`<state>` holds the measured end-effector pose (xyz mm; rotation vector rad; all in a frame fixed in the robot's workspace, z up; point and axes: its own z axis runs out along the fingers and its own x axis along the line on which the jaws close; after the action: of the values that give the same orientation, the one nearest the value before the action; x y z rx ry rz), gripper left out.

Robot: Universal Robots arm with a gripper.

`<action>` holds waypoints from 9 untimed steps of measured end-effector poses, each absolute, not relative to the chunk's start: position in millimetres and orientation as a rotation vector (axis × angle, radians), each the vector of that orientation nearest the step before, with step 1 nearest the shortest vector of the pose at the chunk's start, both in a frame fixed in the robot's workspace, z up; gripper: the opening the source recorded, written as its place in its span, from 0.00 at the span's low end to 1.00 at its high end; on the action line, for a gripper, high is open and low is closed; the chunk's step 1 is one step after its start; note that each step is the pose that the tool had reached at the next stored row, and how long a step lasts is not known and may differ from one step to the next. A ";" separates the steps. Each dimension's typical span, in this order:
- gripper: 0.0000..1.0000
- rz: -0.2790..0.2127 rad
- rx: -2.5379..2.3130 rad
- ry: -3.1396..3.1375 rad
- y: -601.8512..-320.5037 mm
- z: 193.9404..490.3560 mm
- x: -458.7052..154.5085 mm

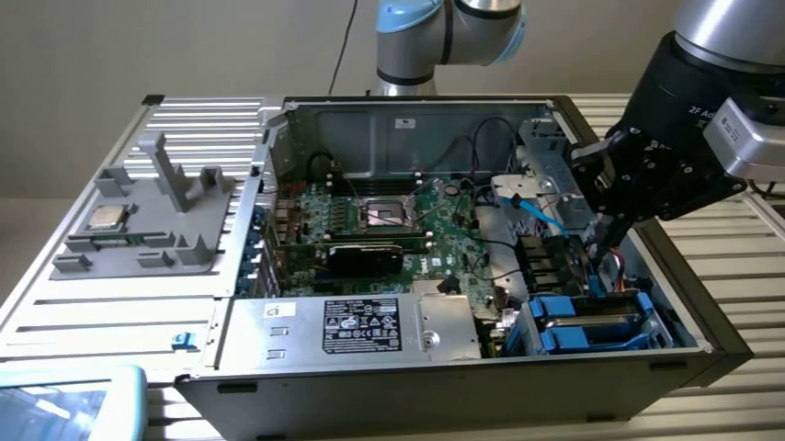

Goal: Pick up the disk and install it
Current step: 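Insert the second disk wire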

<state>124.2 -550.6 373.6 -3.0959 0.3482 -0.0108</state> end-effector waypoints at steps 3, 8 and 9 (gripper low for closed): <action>0.11 -0.011 -3.096 0.348 -550.7 373.6 124.2; 0.11 -0.011 -3.095 0.348 -550.8 373.6 124.1; 0.11 -0.011 -3.095 0.348 -550.8 373.6 124.2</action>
<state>124.2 -550.8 373.6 -3.0952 0.3480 -0.0107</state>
